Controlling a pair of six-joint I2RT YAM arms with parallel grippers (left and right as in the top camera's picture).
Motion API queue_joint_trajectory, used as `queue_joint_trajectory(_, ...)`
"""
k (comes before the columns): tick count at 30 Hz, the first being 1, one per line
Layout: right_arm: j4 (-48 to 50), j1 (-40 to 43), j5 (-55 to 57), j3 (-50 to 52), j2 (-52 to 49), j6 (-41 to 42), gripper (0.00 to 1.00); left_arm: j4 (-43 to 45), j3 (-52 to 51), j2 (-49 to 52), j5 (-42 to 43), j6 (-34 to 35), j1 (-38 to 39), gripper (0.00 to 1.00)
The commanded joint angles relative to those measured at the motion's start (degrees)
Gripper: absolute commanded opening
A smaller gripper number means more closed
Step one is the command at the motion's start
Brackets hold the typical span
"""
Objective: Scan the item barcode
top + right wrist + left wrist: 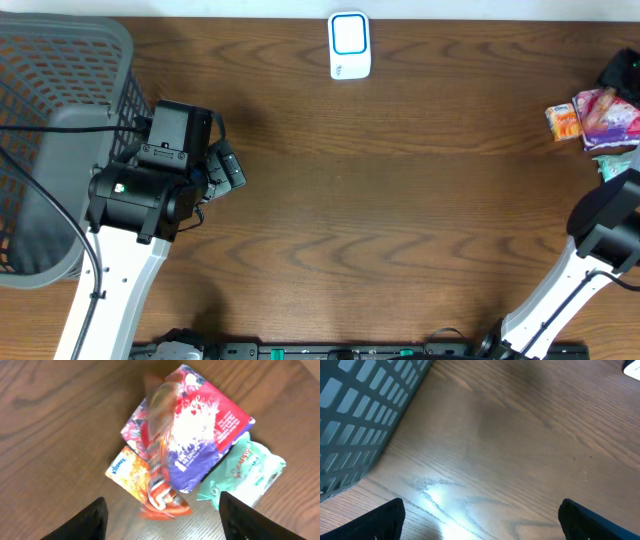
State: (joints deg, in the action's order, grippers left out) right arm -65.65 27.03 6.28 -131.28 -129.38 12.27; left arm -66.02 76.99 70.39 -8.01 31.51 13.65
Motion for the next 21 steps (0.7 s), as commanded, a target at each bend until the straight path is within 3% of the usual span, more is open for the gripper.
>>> queue_joint_trajectory(1, -1.81, -0.13, 0.35, 0.28, 0.7, -0.55, 0.7, -0.17, 0.59, 0.02, -0.33, 0.07, -0.2, 0.98)
queue_joint_trajectory(4, -4.0, -0.35, -3.5, 0.24, 0.96, -0.31, 0.81, -0.15, 0.59, 0.02, -0.33, 0.07, -0.2, 0.98)
queue_joint_trajectory(5, -4.52, -0.39, -4.96, 0.24, 1.27, 0.68, 0.92, -0.15, 0.59, 0.02, -0.33, 0.09, -0.2, 0.98)
queue_joint_trajectory(7, -5.22, -0.39, -8.63, 0.24, 2.36, 2.54, 0.98, -0.17, 0.59, 0.02, -0.33, 0.07, -0.2, 0.98)
queue_joint_trajectory(13, -8.0, -0.5, -17.99, 0.24, 10.38, 4.0, 0.99, -0.15, 0.59, 0.02, -0.33, 0.07, -0.2, 0.98)
queue_joint_trajectory(21, -13.49, -3.17, -20.02, 0.26, 21.7, 4.02, 0.99, -0.17, 0.59, 0.02, -0.33, 0.07, -0.2, 0.98)
